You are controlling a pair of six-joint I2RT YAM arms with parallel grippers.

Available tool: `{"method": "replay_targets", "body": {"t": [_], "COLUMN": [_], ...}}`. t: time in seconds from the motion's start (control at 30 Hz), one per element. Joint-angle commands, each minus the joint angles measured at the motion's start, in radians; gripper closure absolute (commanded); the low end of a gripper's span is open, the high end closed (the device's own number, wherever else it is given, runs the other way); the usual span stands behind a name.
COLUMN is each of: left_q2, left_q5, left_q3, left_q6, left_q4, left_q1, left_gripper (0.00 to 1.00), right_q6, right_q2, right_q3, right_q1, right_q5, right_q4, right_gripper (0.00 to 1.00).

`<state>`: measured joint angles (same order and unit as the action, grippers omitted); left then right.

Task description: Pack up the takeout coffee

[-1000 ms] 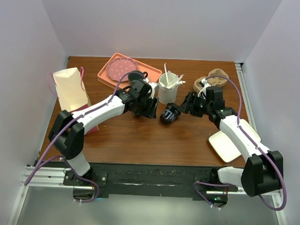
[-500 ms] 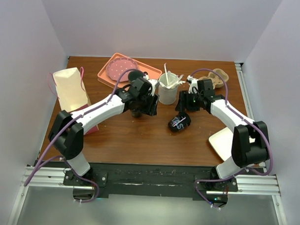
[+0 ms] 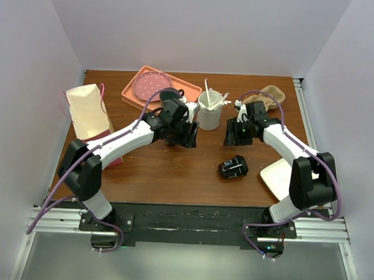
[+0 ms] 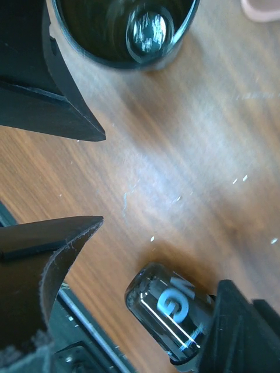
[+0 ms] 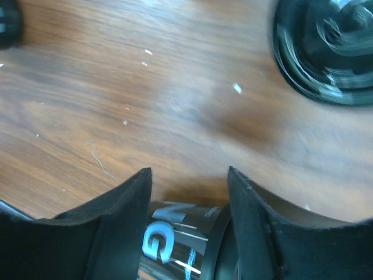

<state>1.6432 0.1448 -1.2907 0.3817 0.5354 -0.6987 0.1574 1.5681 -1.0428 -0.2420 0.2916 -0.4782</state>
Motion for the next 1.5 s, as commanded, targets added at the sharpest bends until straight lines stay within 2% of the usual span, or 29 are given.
{"method": "replay_targets", "body": {"t": [0.0,0.03,0.17,0.3,0.53,0.67,0.77,0.9,1.07,1.1,1.13,1.23,1.27,1.33,1.4,1.47], "left_q2": [-0.045,-0.046,0.001,0.052,0.127,0.112,0.107,0.086,0.011,0.0,-0.014,-0.095,-0.13,-0.137,-0.096,-0.047], "left_q5": [0.076,0.076,0.079,0.11,0.168,0.235,0.283,0.256,0.292,0.292,0.364,0.481,0.48,0.467,0.457,0.469], "left_q3": [0.042,0.056,0.042,0.016,0.063,0.122,0.136,0.168,0.267,0.281,0.319,0.451,0.477,0.49,0.423,0.383], "left_q6": [-0.003,-0.001,-0.062,-0.177,-0.214,-0.208,-0.221,-0.236,-0.276,-0.317,-0.363,-0.506,-0.521,-0.579,-0.618,-0.633], "left_q4": [-0.092,-0.116,-0.25,-0.331,-0.454,-0.566,-0.572,-0.559,-0.597,-0.598,-0.613,-0.745,-0.817,-0.824,-0.757,-0.709], "left_q1": [-0.092,-0.113,-0.197,-0.26,-0.321,-0.358,-0.387,-0.432,-0.44,-0.444,-0.444,-0.444,-0.444,-0.444,-0.444,-0.446], "left_gripper": [0.4,0.39,0.36,0.35,0.32,0.31,0.3,0.31,0.32,0.35,0.38,0.38,0.37,0.34,0.3,0.2], "right_q6": [0.164,0.23,0.35,0.372,0.415,0.452,0.464,0.469,0.465,0.464,0.464,0.461,0.461,0.459,0.464,0.468], "right_q2": [-0.086,-0.106,-0.192,-0.247,-0.378,-0.434,-0.468,-0.513,-0.537,-0.54,-0.545,-0.553,-0.556,-0.556,-0.56,-0.563], "right_q3": [-0.126,-0.143,-0.174,-0.18,-0.155,-0.158,-0.16,-0.151,-0.129,-0.131,-0.131,-0.145,-0.148,-0.151,-0.148,-0.145], "right_q1": [0.003,0.001,0.004,0.004,0.01,0.013,0.015,0.015,0.013,0.015,0.015,0.015,0.015,0.013,0.015,0.013], "right_q5": [-0.169,-0.249,-0.319,-0.347,-0.41,-0.387,-0.381,-0.401,-0.368,-0.367,-0.37,-0.373,-0.373,-0.374,-0.374,-0.376], "right_q4": [-0.149,-0.183,-0.255,-0.306,-0.428,-0.477,-0.516,-0.527,-0.528,-0.527,-0.527,-0.524,-0.525,-0.525,-0.524,-0.519], "right_gripper": [0.39,0.39,0.38,0.36,0.35,0.35,0.33,0.33,0.33,0.33,0.32,0.32,0.32,0.31,0.31,0.31]}}
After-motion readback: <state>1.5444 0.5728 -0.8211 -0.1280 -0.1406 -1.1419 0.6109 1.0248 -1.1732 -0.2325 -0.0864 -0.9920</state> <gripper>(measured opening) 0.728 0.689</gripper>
